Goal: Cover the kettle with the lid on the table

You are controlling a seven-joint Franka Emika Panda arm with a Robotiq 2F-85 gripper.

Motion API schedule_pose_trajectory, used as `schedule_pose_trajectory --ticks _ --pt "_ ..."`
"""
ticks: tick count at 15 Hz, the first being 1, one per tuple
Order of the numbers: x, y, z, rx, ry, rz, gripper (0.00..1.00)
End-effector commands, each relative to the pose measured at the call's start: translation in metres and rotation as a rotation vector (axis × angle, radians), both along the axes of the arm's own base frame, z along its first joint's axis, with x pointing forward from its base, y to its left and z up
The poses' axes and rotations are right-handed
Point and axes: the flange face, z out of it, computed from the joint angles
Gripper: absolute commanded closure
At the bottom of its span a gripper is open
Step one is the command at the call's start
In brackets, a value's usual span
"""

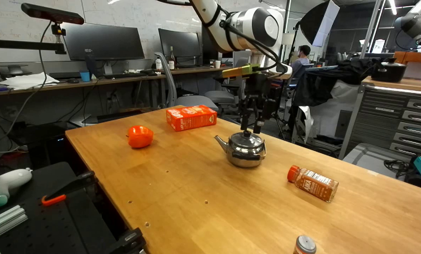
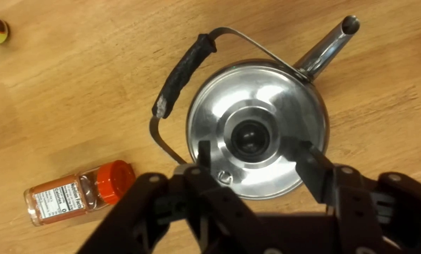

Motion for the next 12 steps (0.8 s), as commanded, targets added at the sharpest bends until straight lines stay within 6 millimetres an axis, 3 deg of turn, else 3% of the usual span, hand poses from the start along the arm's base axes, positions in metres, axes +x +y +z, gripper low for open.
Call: schedule_pose_trajectory --ticks 1,12 --pt "0.002 0.012 0.024 0.005 -0.024 0.016 0.02" --pt "-0.04 0.069 0.107 0.033 -0.138 0.159 0.0"
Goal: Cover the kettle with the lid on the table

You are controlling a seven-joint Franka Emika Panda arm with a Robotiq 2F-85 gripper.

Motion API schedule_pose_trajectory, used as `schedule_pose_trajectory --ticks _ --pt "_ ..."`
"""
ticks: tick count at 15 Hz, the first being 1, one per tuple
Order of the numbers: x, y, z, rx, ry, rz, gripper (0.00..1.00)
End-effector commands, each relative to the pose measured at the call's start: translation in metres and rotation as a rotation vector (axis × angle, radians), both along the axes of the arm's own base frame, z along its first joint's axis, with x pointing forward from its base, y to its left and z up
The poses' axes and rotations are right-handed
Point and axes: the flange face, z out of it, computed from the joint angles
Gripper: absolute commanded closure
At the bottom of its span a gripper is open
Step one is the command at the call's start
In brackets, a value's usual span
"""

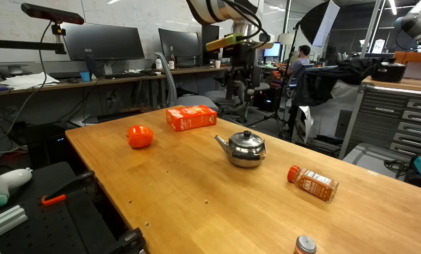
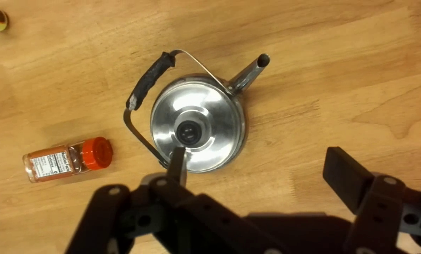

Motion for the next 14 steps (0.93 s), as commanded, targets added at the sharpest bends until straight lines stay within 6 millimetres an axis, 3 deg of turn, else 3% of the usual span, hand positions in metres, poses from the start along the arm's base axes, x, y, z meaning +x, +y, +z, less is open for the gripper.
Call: schedule_pose_trajectory --ticks 1,6,14 --pt "-0.03 0.013 0.027 -0.007 -0.045 0.1 0.0" --pt "-0.057 0.026 0.039 -0.021 -0.088 0.247 0.0" --pt "-0.113 0.035 0.07 0.327 -0.118 0.253 0.0"
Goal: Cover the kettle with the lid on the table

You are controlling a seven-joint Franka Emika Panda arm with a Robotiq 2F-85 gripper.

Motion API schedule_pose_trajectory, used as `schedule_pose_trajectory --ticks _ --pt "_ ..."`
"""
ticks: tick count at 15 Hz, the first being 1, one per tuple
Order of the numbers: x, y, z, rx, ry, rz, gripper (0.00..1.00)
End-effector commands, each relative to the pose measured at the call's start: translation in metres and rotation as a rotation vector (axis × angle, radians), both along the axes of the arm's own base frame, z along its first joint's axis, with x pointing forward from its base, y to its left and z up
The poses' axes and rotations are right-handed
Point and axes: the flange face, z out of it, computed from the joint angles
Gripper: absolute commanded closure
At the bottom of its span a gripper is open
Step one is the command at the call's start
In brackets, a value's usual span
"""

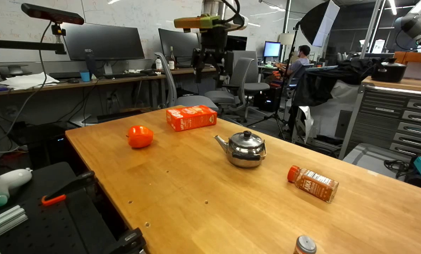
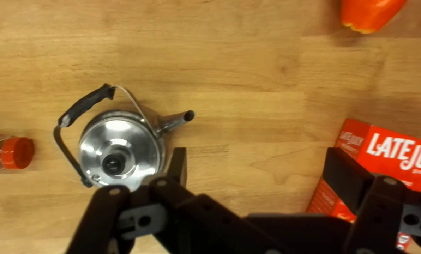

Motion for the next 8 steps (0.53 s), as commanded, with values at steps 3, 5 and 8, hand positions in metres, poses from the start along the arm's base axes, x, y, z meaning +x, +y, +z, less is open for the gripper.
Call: schedule_pose_trajectory --ticks 3,5,8 --pt "-0.049 -0.015 0.032 0.176 -0.012 -0.05 0.0" --pt "-0.063 -0.02 0.036 0.17 -0.01 -0.071 0.0" --pt "-0.079 -0.019 0.036 0.131 -0.023 -0.083 0.0"
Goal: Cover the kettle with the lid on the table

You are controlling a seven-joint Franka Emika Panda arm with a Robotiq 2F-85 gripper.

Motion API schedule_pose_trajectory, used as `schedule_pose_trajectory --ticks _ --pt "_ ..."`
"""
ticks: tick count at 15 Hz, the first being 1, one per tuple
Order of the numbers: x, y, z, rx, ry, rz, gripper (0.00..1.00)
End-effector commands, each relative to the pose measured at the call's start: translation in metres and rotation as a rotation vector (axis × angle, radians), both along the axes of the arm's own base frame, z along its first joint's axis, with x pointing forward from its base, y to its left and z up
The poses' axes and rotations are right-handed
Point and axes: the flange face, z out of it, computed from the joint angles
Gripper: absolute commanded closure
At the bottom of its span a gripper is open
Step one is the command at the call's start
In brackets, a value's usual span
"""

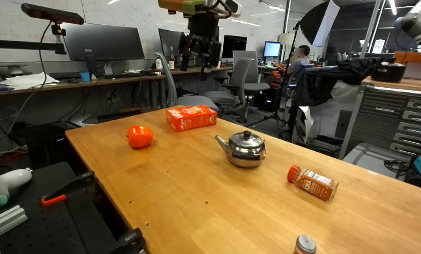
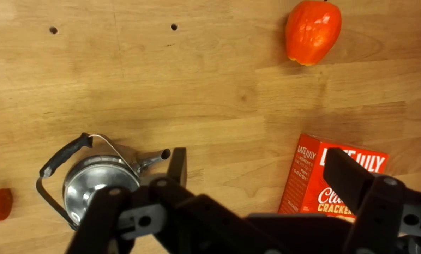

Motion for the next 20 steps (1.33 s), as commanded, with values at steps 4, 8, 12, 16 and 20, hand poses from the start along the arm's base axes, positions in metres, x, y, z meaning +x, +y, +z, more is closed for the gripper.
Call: schedule_pose_trajectory --ticks 4,8,12,16,20 --pt "-0.049 -0.015 0.022 -0.077 -0.049 -0.017 0.0" --pt "-0.065 -0.021 0.032 -0.14 -0.076 -0.009 0.0" --pt "-0.063 -0.02 0.028 -0.136 -0.048 0.02 0.0" --pt "-0.065 -0.02 0.024 -0.138 -0.04 0.021 0.0" --pt "-0.064 -0.02 0.023 -0.138 -0.039 0.022 0.0"
